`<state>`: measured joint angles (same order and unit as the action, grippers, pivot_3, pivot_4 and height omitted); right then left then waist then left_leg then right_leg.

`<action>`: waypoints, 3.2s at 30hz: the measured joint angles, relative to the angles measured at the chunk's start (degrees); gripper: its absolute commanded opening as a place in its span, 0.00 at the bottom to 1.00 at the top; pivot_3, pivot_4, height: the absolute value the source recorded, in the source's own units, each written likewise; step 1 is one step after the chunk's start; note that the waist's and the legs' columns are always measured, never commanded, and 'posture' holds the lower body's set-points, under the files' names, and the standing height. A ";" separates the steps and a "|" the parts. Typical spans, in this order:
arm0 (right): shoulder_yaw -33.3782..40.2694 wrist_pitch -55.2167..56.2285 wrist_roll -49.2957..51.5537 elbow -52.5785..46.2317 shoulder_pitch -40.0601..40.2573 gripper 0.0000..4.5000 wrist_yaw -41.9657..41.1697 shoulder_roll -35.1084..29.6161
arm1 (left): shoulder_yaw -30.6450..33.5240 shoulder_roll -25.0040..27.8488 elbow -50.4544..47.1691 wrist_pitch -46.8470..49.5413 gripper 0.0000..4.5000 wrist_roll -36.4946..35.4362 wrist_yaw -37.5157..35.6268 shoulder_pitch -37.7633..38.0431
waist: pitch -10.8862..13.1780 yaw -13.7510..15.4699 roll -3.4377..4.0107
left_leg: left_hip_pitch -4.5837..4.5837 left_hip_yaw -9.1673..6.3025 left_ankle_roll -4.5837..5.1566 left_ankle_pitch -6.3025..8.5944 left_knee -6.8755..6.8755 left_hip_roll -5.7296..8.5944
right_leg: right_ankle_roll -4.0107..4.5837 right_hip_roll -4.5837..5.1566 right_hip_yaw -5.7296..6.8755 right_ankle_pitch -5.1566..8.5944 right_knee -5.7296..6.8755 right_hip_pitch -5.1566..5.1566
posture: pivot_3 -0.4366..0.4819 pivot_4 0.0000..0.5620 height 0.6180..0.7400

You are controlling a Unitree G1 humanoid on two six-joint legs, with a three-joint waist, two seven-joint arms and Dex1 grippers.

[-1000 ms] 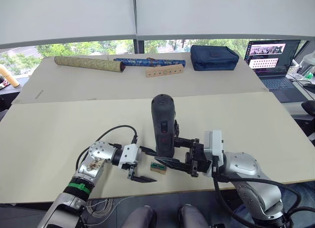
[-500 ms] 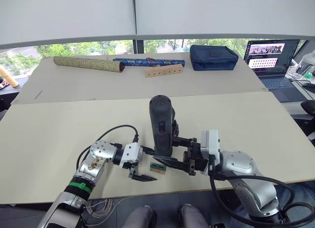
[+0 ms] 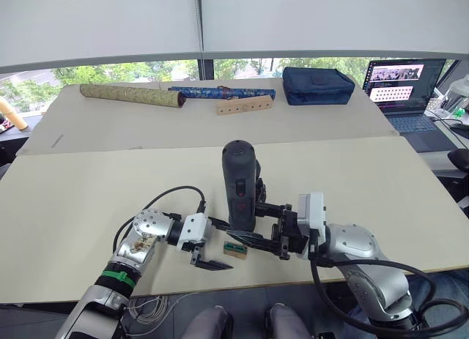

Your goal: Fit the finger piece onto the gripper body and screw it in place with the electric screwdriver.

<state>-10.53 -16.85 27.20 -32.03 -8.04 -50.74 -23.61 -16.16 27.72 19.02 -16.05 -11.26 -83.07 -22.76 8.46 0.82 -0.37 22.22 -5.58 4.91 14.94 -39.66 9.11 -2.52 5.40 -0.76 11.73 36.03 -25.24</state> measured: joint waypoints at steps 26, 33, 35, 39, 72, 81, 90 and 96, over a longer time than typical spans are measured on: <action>-0.18 0.09 -0.04 0.92 -0.10 0.42 -0.54 0.02 | -0.65 -0.01 -0.84 0.15 1.00 0.12 0.39 0.00 | 0.00 -0.01 0.00 | 0.00 0.00 0.00 0.00 0.01 0.00 | 0.00 0.00 0.00 0.00 0.00 0.00 | 0.48 0.27 1.00; -0.16 0.09 0.01 0.97 -0.39 0.42 -0.62 -0.20 | -1.04 0.01 -2.83 2.07 1.00 0.13 0.61 0.00 | 0.00 -0.02 0.00 | 0.01 0.00 0.01 0.00 0.01 0.00 | 0.00 0.00 0.00 0.00 -0.01 -0.01 | 0.48 0.27 1.00; -0.14 0.08 0.03 0.97 -0.39 0.42 -0.80 -0.62 | -1.05 0.01 -3.30 2.50 1.00 0.13 0.83 0.00 | 0.00 -0.02 0.00 | 0.01 0.00 0.00 0.01 0.01 0.00 | 0.00 -0.01 0.00 0.00 -0.01 -0.01 | 0.48 0.27 1.00; -0.14 0.08 0.04 0.97 -0.39 0.42 -1.04 -0.71 | -1.06 0.01 -3.71 2.90 1.00 0.13 1.05 -0.01 | 0.00 -0.02 0.00 | 0.01 0.00 0.00 0.00 0.01 0.00 | 0.00 0.00 0.00 0.00 -0.01 -0.01 | 0.48 0.27 1.00; -0.16 -0.60 1.14 0.98 -1.58 0.42 0.10 -1.46 | -1.26 0.22 -7.00 6.10 1.00 0.16 1.87 -0.96 | 0.00 -0.02 0.00 | 0.02 0.00 0.00 0.01 0.03 0.00 | 0.00 -0.01 -0.01 0.00 -0.03 -0.01 | 0.48 0.27 1.00; -0.17 -1.06 1.15 0.98 -1.44 0.42 0.37 -1.65 | -1.26 0.06 -3.80 3.35 1.00 0.48 1.80 -0.95 | 0.00 -0.01 0.00 | 0.02 0.00 0.00 0.01 0.03 0.00 | 0.00 0.00 -0.01 0.00 -0.04 -0.01 | 0.48 0.27 1.00; -0.47 -1.06 1.14 1.04 -1.47 0.42 0.78 -1.36 | -1.28 -0.56 0.02 -0.60 1.00 0.79 1.45 -0.97 | 0.00 0.00 0.00 | 0.01 0.00 0.01 0.01 0.03 0.00 | 0.00 0.00 -0.01 0.00 -0.04 -0.01 | 0.48 0.27 1.00; -0.83 -1.06 1.13 1.69 -1.59 0.42 0.77 -0.82 | -1.24 -0.90 1.64 -2.81 1.00 0.35 1.32 -1.08 | 0.00 0.04 0.00 | 0.00 0.00 0.01 0.01 0.03 0.00 | 0.00 0.01 -0.01 0.00 -0.04 0.01 | 0.48 0.27 1.00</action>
<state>-11.36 -17.91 28.33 -30.34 -9.63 -49.97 -24.42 -17.40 26.82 20.65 -18.86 -10.91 -81.75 -23.84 8.46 0.85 -0.37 22.22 -5.58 4.92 14.95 -39.63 9.11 -2.52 5.41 -0.76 11.73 35.98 -25.23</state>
